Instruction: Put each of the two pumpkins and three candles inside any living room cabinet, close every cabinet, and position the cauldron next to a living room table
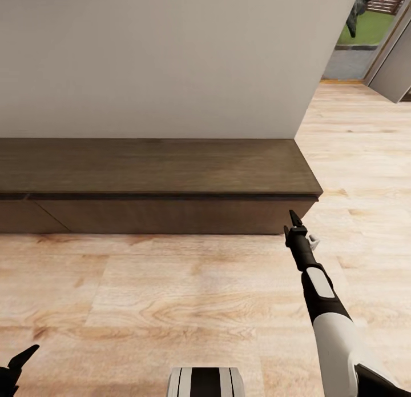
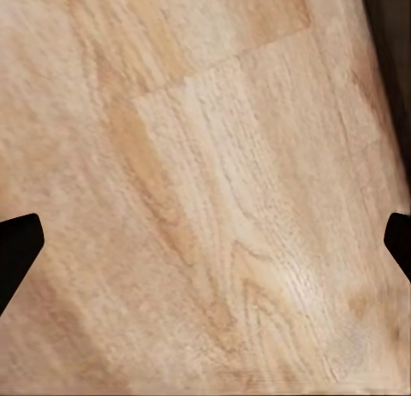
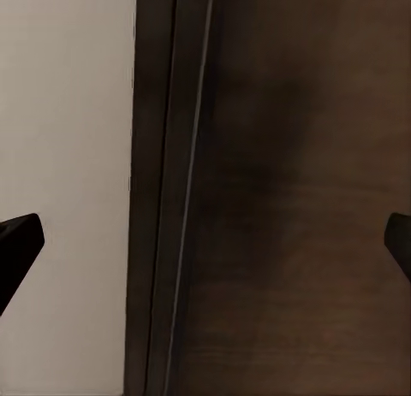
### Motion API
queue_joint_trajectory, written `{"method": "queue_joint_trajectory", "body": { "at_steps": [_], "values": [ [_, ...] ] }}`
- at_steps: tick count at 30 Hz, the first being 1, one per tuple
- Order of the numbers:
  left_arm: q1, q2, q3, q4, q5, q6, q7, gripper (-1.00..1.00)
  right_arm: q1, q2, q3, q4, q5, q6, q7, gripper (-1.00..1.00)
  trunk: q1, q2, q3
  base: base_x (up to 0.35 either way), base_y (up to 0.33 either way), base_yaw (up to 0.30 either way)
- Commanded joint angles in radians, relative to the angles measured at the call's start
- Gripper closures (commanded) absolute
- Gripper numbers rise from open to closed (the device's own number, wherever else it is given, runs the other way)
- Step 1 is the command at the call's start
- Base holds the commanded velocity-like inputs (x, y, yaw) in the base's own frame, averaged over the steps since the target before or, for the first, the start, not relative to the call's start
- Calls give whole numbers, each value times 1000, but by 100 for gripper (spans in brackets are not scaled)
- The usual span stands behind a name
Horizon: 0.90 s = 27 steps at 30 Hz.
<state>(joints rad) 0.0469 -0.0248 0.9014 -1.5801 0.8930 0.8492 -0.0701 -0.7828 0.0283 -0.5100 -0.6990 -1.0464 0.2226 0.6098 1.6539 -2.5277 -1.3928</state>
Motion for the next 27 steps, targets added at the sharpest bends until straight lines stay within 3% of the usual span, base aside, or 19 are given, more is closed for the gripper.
{"method": "queue_joint_trajectory", "body": {
  "at_steps": [1,4,7,11,18,27],
  "values": [
    [1,-2,2,0,-7,4,-25,-100,-1,1,-4,0,-9,10,4,-100,0,0,-1,0,0,0],
    [3,-6,2,1,-8,4,-56,-100,-2,1,-4,0,-8,10,6,-100,0,0,-1,0,0,0],
    [13,-30,3,2,-12,2,-122,-100,-1,1,-2,0,-8,5,21,-100,0,0,-1,0,0,0],
    [18,-39,3,8,-20,-4,-160,-100,1,2,-3,12,-8,-11,123,-100,0,0,-1,0,0,0],
    [22,-42,3,11,-24,-6,-170,-100,2,-4,-3,14,-11,-21,157,-100,0,0,-1,23,0,0],
    [29,-45,3,12,-26,-12,-168,-100,2,-5,-3,15,-12,-22,158,-100,0,0,-1,194,0,0]
  ]
}}
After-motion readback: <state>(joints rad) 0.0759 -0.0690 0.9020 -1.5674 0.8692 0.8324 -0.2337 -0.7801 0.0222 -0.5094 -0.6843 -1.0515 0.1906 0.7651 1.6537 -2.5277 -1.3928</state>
